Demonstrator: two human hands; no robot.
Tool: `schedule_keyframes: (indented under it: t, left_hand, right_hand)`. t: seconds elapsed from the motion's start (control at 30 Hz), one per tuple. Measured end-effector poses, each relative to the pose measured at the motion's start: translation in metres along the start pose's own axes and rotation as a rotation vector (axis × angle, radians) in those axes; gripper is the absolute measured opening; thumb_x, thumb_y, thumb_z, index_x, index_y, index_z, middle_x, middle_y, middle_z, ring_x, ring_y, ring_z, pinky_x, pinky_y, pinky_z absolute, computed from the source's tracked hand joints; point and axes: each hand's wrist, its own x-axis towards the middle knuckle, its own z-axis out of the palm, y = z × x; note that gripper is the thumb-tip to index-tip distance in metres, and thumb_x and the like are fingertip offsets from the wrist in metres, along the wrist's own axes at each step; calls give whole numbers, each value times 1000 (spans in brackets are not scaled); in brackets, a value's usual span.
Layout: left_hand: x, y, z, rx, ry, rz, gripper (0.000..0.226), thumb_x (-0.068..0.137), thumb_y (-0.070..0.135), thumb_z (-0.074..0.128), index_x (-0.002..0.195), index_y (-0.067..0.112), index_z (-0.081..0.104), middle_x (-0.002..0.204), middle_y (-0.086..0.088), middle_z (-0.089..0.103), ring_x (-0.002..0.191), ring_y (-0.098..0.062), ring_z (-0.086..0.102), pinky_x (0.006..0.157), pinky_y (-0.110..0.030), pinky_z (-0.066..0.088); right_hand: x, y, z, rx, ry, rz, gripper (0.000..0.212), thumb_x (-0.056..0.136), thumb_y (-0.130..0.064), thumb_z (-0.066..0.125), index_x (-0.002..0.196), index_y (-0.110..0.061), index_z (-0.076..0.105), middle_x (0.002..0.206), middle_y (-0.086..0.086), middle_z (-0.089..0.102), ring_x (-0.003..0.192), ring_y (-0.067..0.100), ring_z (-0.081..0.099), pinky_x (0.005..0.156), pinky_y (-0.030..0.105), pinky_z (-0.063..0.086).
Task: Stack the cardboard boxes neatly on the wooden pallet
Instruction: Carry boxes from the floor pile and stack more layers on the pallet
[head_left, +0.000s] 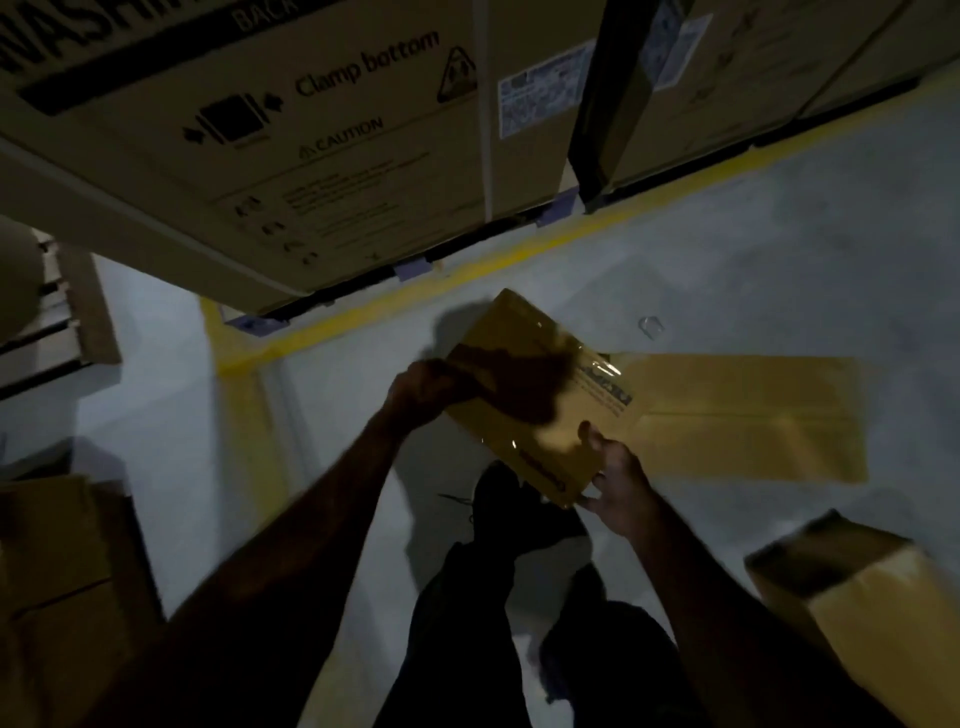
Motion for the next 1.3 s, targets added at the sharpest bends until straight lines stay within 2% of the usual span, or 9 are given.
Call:
schedule_keyframes:
  t: [0.07, 0.17, 0.27, 0.4, 0.57, 0.67, 0.77, 0.93, 1.3]
  left_hand:
    - [-36, -4, 6, -130, 102, -35, 25, 104, 20, 65, 114, 0, 74, 89, -3, 71, 91, -24, 66, 63, -16, 51]
    - [-111, -17, 16, -141, 245, -95, 39, 96, 50, 68, 90, 13, 74, 75, -4, 70, 78, -27, 69, 75, -37, 52]
    - [-194, -23, 38, -349, 368, -145, 47, 94, 55, 73, 88, 9, 72, 79, -9, 70, 79, -23, 69, 80, -38, 47]
    - [-293, -12, 80, -663, 645, -138, 23, 99, 36, 73, 86, 18, 67, 81, 3, 67, 80, -14, 65, 85, -38, 51]
    - [-400, -5, 119, -883, 1023, -125, 21, 101, 30, 70, 98, 9, 66, 95, -9, 71, 95, -30, 67, 89, -48, 52]
    - [-466, 1, 132, -996, 1247, -62, 18, 104, 26, 66, 98, 8, 66, 94, -1, 72, 91, -19, 65, 86, -43, 51]
    - [-530, -11, 143, -1057, 1443, -20, 19, 105, 26, 64, 98, 8, 65, 92, 8, 68, 90, -8, 62, 83, -39, 48]
    - [-635, -62, 158, -1177, 1802, 15, 21, 103, 29, 65, 109, 9, 67, 101, 9, 70, 94, -1, 65, 86, -29, 50]
    - [-890, -240, 259, -1220, 2436, 8, 17, 104, 14, 64, 113, 0, 66, 85, 17, 70, 83, 0, 61, 74, -18, 49]
  right_hand:
    - [-17, -8, -4, -33, 8, -81, 33, 111, -32, 51, 144, -27, 51, 123, -5, 60, 108, 20, 56, 81, 49, 52]
    - [-44, -21, -16, -167, -19, -211, 49, 109, -15, 53, 154, -30, 41, 135, -1, 60, 122, 30, 57, 107, 62, 47]
    - [-62, -35, -23, -509, -121, -410, 44, 107, -17, 57, 149, -28, 51, 148, 2, 55, 138, 24, 52, 113, 44, 43]
    - [-121, -57, -7, -734, -315, -599, 49, 107, -40, 58, 154, -29, 49, 133, -4, 63, 118, 22, 62, 104, 49, 52]
    - [-193, -46, 4, -787, -573, -786, 39, 107, -30, 60, 146, -24, 58, 122, -7, 71, 106, 14, 71, 84, 31, 60]
    - [-246, -21, 17, -810, -671, -902, 38, 105, -34, 63, 143, -28, 61, 119, -13, 72, 105, 6, 69, 82, 27, 57]
    - [-303, 21, 35, -812, -801, -957, 42, 104, -43, 61, 145, -33, 60, 124, -13, 71, 111, 9, 68, 88, 37, 58]
    - [-398, 119, 68, -828, -1088, -954, 36, 107, -25, 60, 142, -32, 60, 116, -22, 75, 107, 5, 71, 86, 26, 59]
    - [-561, 441, 73, -995, -1624, -957, 60, 100, -55, 57, 151, -22, 56, 143, 1, 64, 133, 22, 60, 110, 57, 49]
